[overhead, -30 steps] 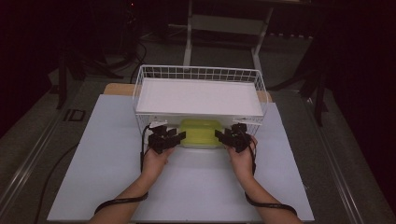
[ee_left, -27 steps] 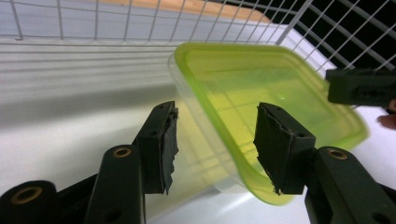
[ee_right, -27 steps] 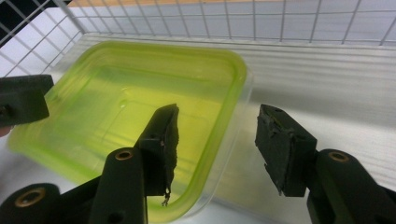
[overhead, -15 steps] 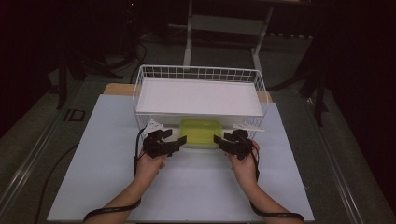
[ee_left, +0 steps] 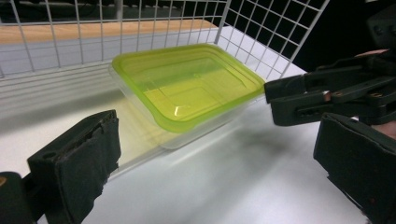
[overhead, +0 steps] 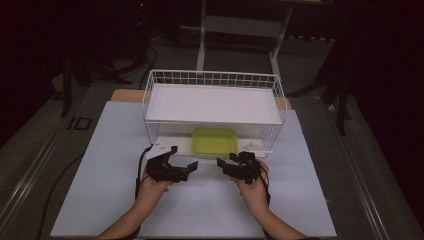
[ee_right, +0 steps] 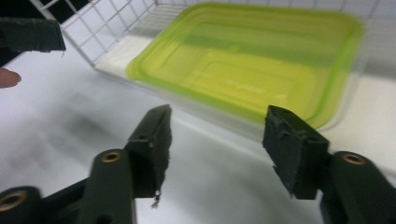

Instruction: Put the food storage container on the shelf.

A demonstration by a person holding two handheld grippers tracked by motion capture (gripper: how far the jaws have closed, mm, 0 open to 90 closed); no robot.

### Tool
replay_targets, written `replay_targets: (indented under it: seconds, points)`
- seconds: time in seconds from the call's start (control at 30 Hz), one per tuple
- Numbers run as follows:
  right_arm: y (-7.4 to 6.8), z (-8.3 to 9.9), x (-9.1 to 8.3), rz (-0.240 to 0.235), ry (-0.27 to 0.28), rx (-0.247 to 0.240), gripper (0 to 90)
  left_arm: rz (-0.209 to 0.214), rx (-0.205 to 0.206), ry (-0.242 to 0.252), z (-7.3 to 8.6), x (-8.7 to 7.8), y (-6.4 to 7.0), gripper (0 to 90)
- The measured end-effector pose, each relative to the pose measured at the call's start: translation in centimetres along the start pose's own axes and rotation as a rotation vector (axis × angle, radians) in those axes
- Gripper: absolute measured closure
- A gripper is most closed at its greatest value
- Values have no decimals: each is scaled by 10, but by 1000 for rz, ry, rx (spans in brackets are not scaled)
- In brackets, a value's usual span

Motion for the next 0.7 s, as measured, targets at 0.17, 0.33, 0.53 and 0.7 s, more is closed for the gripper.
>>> replay_targets:
  seconds: [0.17,0.33,0.53,0.7]
  points:
    - [-6,9,6,-5,-26,-21,514,27,4,-15,8,-8,6,15]
    - [-7,15,10,30,-30,-40,693,14,12,-51,24,-11,6,15]
    - [-7,21,18,43,-76,-43,898,2,-6,-55,32,-12,0,15]
    - [-4,18,28,64,-86,-39,899,10,2,-61,36,-11,2,15]
Point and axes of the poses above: each handheld gripper's, and its own axes: x roughly forward along the jaws, z roughly out of its underside, y roughly to its right, the point moved 5 cm from there along x, roughly forward along the jaws, and after that the axes turned 5 degrees about z, right-handed, at the moved point
